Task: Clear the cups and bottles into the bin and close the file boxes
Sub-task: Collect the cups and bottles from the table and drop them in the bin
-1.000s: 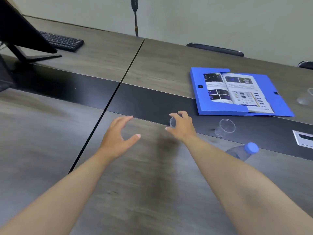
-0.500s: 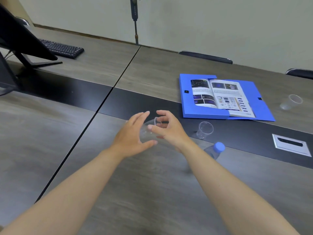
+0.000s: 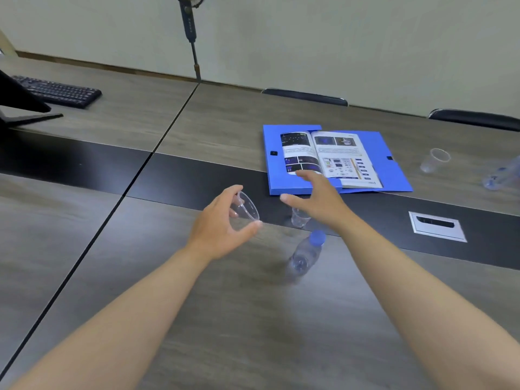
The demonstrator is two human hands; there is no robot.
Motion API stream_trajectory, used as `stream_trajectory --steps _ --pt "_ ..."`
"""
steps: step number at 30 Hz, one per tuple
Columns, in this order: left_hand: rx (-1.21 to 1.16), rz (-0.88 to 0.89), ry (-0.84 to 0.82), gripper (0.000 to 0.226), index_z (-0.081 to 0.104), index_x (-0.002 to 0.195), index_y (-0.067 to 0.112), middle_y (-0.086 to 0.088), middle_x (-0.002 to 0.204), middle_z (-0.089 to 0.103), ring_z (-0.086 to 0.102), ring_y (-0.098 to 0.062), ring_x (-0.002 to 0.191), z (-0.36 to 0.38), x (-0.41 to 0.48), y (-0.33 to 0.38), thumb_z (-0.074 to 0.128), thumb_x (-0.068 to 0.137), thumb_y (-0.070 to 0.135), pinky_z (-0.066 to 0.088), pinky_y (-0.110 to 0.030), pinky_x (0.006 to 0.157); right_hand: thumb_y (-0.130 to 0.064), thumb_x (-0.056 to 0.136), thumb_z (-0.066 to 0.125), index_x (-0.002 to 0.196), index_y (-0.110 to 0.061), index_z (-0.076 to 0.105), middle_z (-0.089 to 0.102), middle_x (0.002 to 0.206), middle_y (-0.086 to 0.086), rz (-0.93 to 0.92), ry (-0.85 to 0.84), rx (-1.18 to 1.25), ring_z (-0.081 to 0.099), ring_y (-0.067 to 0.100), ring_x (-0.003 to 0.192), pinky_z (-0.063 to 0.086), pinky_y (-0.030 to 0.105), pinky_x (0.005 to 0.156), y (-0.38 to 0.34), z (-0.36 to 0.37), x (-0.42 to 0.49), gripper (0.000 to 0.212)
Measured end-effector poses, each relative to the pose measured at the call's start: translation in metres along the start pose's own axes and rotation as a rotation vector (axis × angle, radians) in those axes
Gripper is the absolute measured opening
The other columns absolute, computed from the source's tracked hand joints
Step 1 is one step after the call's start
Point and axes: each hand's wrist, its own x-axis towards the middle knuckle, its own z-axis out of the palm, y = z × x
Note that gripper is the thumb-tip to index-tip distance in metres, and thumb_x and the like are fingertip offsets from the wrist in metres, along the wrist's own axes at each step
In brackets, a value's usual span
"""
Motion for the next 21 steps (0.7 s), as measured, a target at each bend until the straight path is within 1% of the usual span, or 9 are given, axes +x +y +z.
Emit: stream_trajectory --steps 2,4,6,9,11,14,16,18,21 --pt "-0.006 -0.029 0.009 0.077 0.042 0.14 0.037 0.02 0.116 0.058 0.063 -0.005 0.093 0.004 0.001 -0.004 0.08 0.075 0.052 0.052 -0.028 0.08 -0.047 0.078 0.08 0.148 -0.028 0.04 0.029 0.156 -0.001 0.0 0.008 -0.179 0.027 0.023 0.145 0.031 0.038 0.113 0.022 -0.005 0.018 0.083" --pt "-0.007 -0.054 0.013 0.074 0.043 0.137 0.037 0.021 0.116 0.058 0.063 -0.003 0.094 0.008 0.001 -0.009 0.081 0.075 0.05 0.051 -0.027 0.079 -0.046 0.076 0.082 0.151 -0.029 0.036 0.018 0.161 0.002 0.032 -0.029 -0.307 0.017 0.032 0.148 0.031 0.046 0.114 0.043 -0.003 0.036 0.09" --pt "-0.002 -0.076 -0.001 0.072 0.043 0.136 0.034 0.021 0.118 0.058 0.062 0.0 0.099 0.013 0.002 -0.015 0.081 0.076 0.047 0.049 -0.027 0.08 -0.046 0.075 0.082 0.153 -0.031 0.034 0.013 0.163 0.006 0.068 -0.076 -0.41 0.016 0.039 0.148 0.031 0.051 0.114 0.061 0.003 0.052 0.093" --pt "0.001 -0.091 -0.031 0.073 0.042 0.136 0.033 0.021 0.121 0.057 0.059 0.0 0.105 0.02 0.003 -0.026 0.079 0.074 0.048 0.048 -0.03 0.083 -0.044 0.075 0.082 0.153 -0.034 0.033 0.011 0.164 0.005 0.123 -0.156 -0.466 0.014 0.04 0.148 0.032 0.052 0.113 0.081 0.017 0.07 0.093" --pt "0.0 -0.097 -0.045 0.074 0.042 0.136 0.033 0.021 0.121 0.057 0.058 0.001 0.107 0.023 0.003 -0.032 0.078 0.073 0.048 0.048 -0.03 0.084 -0.042 0.073 0.083 0.151 -0.036 0.037 0.016 0.161 0.003 0.126 -0.194 -0.473 0.017 0.037 0.147 0.035 0.049 0.11 0.09 0.026 0.075 0.091" --pt "-0.003 -0.107 -0.057 0.073 0.042 0.137 0.031 0.019 0.121 0.057 0.057 0.006 0.105 0.026 0.006 -0.04 0.082 0.076 0.041 0.045 -0.026 0.085 -0.035 0.073 0.082 0.143 -0.029 0.049 0.037 0.147 0.007 0.089 -0.208 -0.479 0.042 0.033 0.132 0.044 0.039 0.1 0.1 0.033 0.083 0.079" --pt "0.004 -0.107 -0.067 0.074 0.042 0.138 0.03 0.019 0.122 0.057 0.054 0.011 0.103 0.026 0.008 -0.043 0.082 0.077 0.04 0.043 -0.022 0.083 -0.031 0.073 0.082 0.14 -0.024 0.052 0.046 0.137 0.009 0.09 -0.191 -0.465 0.052 0.03 0.122 0.045 0.033 0.091 0.103 0.034 0.085 0.073" --pt "0.015 -0.103 -0.08 0.075 0.041 0.14 0.03 0.019 0.123 0.056 0.053 0.012 0.102 0.026 0.011 -0.044 0.082 0.077 0.041 0.041 -0.018 0.082 -0.033 0.073 0.082 0.139 -0.024 0.052 0.049 0.136 0.008 0.118 -0.157 -0.413 0.052 0.027 0.122 0.041 0.03 0.088 0.103 0.03 0.085 0.072" --pt "0.044 -0.078 -0.087 0.076 0.042 0.142 0.028 0.016 0.127 0.054 0.055 0.002 0.1 0.024 0.016 -0.038 0.082 0.078 0.04 0.046 -0.027 0.086 -0.035 0.075 0.082 0.138 -0.026 0.053 0.053 0.136 0.007 0.098 -0.091 -0.308 0.052 0.025 0.125 0.039 0.029 0.089 0.089 0.017 0.081 0.07"
